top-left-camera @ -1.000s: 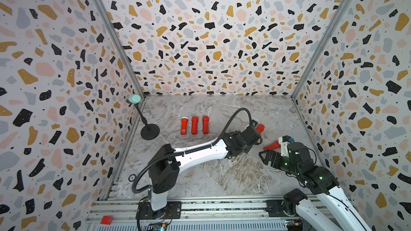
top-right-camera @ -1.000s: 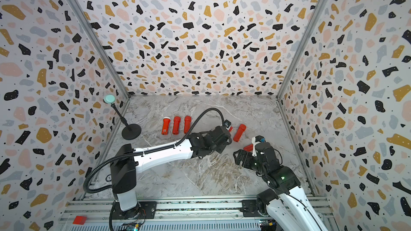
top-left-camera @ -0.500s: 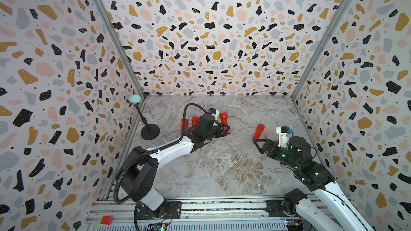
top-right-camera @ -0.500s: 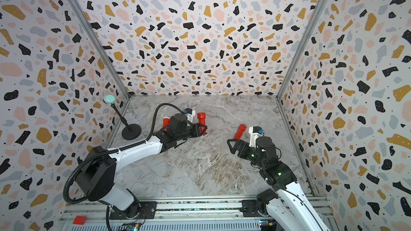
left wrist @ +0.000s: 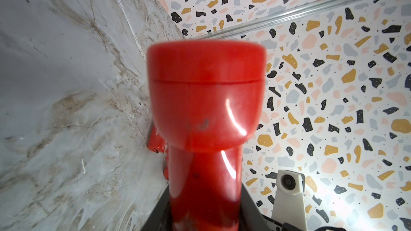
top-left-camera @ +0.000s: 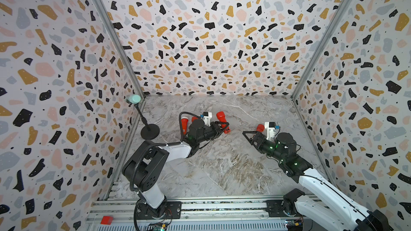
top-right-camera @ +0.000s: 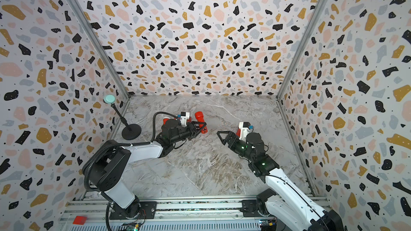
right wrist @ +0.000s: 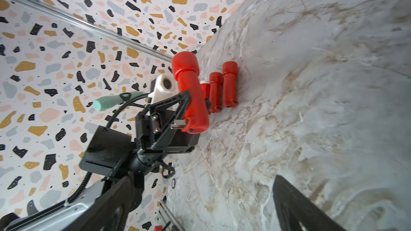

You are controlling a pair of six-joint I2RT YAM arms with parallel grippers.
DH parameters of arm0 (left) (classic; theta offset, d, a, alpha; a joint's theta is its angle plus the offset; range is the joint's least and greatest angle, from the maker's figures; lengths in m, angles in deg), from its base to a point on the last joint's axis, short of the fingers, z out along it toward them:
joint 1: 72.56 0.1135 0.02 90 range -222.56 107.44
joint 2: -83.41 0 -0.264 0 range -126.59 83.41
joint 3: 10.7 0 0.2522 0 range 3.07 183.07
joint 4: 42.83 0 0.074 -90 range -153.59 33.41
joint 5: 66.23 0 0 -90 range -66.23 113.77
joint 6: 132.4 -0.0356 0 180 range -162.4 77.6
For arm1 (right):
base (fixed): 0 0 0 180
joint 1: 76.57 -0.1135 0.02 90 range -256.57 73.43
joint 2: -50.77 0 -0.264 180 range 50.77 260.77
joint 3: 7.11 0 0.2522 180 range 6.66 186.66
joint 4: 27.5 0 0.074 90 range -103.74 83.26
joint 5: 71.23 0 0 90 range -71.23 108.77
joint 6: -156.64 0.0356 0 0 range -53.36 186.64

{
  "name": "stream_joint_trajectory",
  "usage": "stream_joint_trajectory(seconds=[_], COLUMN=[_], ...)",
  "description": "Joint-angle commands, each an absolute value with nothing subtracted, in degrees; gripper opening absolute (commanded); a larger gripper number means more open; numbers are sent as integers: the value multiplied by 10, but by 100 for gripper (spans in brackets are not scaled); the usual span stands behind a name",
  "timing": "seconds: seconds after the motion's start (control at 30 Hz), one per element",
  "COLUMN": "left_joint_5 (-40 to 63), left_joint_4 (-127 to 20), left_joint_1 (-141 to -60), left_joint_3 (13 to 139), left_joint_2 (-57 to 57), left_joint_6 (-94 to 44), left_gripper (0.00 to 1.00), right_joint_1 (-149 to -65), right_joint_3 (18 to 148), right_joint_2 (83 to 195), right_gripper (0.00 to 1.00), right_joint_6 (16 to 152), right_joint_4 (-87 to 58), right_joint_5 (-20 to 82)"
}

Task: Close the plug at the bottom of the flashlight
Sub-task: Pick up the flashlight from the center of the board, then close the plug of the flashlight.

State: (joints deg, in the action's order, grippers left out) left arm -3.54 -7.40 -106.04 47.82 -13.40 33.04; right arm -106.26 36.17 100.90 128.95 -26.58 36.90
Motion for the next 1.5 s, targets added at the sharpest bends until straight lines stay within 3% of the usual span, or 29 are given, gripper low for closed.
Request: stream_joint_trajectory(seconds=[0.0, 0.47, 0.93, 1.47], left_joint_5=[-55, -55, -57, -59], left_joint_4=[41, 144, 142, 148], left_joint_1=[-1057, -1056, -1056, -1055], left_joint_3=[472, 444, 442, 441], left_joint_2=[-130, -168, -185, -196], left_joint_6=[387, 477, 503, 516], left_gripper=[0, 0, 0, 0], right_joint_1=[-1104, -1189, -1204, -1206], right_joint_3=[362, 327, 297, 295], right_joint_2=[1027, 1131, 1200, 1290], right_gripper=[99, 100, 95, 86], right_joint_6=[1312, 1356, 1393, 1426], right_joint_4=[-376, -570, -694, -792], right_joint_5=[329, 233, 177, 179])
